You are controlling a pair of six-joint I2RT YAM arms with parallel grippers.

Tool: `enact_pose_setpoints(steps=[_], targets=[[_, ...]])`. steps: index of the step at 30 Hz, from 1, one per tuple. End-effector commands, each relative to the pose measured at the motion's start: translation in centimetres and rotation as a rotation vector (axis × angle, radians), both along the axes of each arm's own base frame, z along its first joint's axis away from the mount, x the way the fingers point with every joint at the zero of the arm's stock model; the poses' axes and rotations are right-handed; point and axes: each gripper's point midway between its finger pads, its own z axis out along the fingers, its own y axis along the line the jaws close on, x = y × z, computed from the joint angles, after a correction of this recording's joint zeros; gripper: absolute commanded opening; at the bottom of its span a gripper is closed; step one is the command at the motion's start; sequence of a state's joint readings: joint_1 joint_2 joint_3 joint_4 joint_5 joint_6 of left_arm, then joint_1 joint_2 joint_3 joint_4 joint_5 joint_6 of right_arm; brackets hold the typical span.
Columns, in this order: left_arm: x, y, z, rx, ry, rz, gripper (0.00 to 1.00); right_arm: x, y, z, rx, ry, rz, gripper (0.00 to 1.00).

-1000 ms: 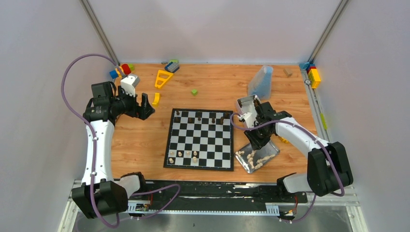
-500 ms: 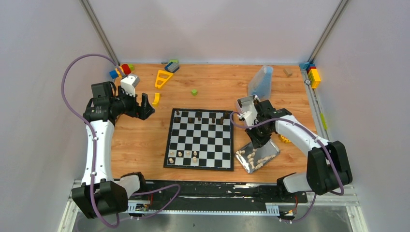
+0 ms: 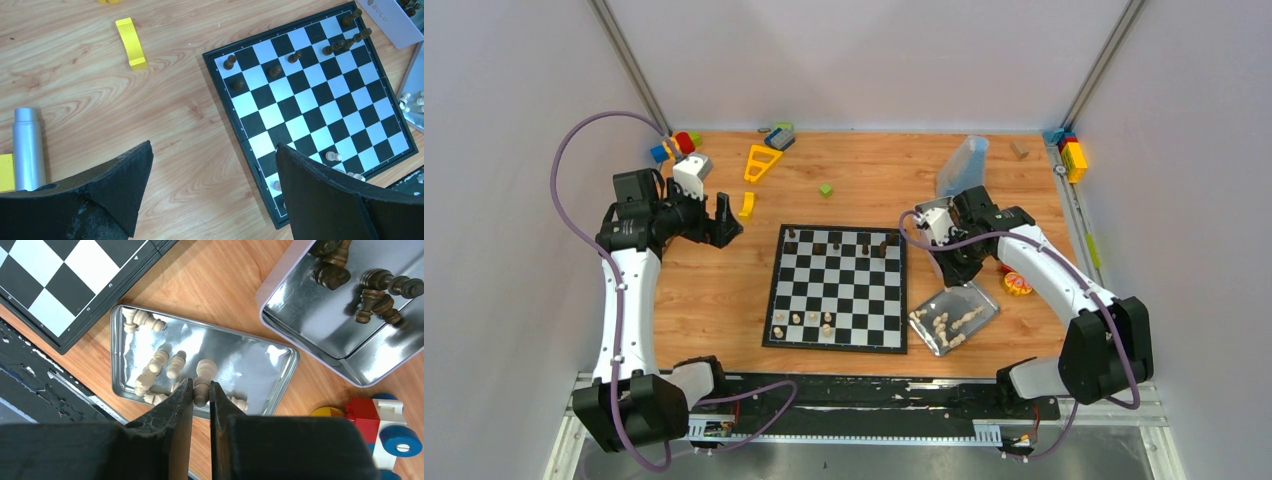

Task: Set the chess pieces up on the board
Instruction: Pick up the chess piece from the storage box, then place the chess piece on the chessboard.

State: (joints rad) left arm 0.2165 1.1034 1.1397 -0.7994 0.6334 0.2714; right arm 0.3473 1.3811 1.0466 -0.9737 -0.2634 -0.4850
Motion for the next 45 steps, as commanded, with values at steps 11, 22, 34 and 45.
enact_pose_setpoints(steps=[11, 22, 34, 45], targets=[[0.9, 1.0, 0.4, 0.029, -0.027, 0.045, 1.00, -4.1, 11.0, 3.1, 0.118, -0.015, 0.380, 0.05], [1.5, 3.2, 0.4, 0.098, -0.018, 0.157, 1.00, -6.8, 20.0, 0.6, 0.095, 0.001, 0.646, 0.05], [1.5, 3.2, 0.4, 0.104, -0.014, 0.154, 1.00, -8.6, 22.1, -1.9, 0.027, 0.031, 0.727, 0.05], [1.4, 2.9, 0.4, 0.090, -0.017, 0.141, 1.00, -9.8, 21.2, -2.8, -0.004, 0.060, 0.736, 0.05]])
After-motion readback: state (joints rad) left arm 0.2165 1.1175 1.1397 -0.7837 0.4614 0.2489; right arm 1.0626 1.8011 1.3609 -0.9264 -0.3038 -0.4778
